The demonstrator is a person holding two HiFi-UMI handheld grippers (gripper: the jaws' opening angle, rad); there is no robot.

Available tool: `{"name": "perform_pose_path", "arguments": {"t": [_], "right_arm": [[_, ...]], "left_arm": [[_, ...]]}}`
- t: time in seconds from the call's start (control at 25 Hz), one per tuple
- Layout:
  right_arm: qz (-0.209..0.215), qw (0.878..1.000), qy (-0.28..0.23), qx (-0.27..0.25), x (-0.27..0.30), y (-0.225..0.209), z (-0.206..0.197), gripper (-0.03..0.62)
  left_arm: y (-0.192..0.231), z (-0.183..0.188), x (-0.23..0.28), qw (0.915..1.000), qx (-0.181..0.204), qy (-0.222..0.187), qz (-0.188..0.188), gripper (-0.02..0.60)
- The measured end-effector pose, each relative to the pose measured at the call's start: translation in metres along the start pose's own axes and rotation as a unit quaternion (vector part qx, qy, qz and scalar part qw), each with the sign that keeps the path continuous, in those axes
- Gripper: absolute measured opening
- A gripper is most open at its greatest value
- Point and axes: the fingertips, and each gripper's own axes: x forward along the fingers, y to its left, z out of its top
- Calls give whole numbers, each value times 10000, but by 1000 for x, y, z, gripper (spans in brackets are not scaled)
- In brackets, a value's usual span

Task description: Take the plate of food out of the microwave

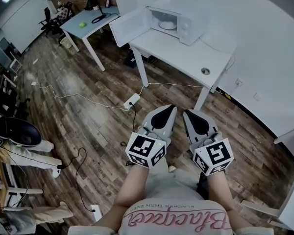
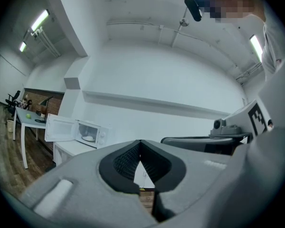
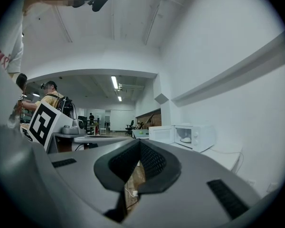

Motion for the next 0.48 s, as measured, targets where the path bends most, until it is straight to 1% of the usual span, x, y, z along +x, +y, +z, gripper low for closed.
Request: {"name": "perform_pose_path", "arguments": {"t": [0.24, 0.48], "right_arm": [[31, 10000, -50, 35, 4, -5, -3, 6], [70, 10000, -54, -2, 16, -12, -4, 6]], "left_arm": [[6, -1, 3, 9999, 66, -30, 109, 6], [15, 0, 14, 9999, 68, -52, 77, 5]]}}
